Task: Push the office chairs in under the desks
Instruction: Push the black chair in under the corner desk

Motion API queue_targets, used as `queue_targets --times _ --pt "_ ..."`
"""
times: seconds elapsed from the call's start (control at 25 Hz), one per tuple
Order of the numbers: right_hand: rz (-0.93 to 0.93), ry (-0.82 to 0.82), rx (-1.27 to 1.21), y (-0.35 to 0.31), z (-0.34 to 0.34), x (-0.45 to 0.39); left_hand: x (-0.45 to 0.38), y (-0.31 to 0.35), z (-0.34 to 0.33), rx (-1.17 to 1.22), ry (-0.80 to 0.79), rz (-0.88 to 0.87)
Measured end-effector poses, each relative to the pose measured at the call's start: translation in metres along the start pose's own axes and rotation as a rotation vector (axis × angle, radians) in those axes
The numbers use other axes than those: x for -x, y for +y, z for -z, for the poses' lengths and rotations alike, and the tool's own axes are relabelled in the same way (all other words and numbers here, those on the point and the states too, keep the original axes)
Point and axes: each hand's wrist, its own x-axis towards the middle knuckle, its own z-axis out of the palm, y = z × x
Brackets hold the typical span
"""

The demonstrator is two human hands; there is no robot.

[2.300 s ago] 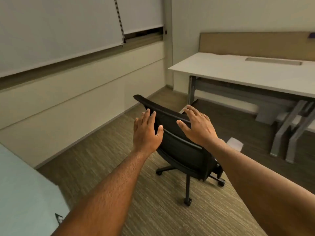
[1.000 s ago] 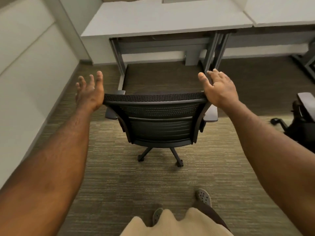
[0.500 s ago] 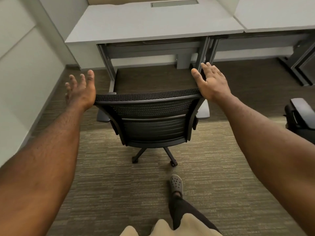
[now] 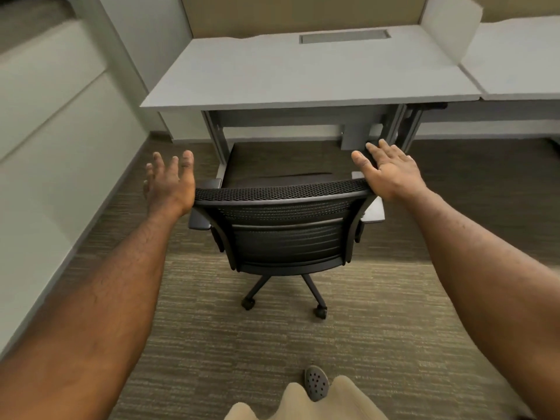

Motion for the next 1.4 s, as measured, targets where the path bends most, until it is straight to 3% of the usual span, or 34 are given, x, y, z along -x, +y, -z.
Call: queue_targets --times 0.32,0.6,0.84,1.12,1.24,1.4 --pt "0.008 -0.007 -0.011 0.025 0.011 -0.111 -0.063 0.054 -0.039 -0.002 0.113 0.029" --pt "0.006 0.011 0.005 0.033 0.013 -0.200 -0.128 0.086 -0.066 -0.026 0.098 0.054" --pt "0.011 0.024 0.033 0.042 0.014 -0.281 -0.192 0.114 -0.087 -0.119 -0.075 0.074" --pt "0.010 -0.068 0.088 0.039 0.021 -0.337 -0.255 0.140 -0.104 -0.260 -0.245 0.068" --pt "0.001 -0.074 0.098 0.039 0.022 -0.351 -0.281 0.149 -0.105 -0.409 -0.364 0.089" --pt "-0.129 0.048 -0.116 0.035 0.024 -0.361 -0.299 0.192 -0.105 -0.568 -0.437 -0.011"
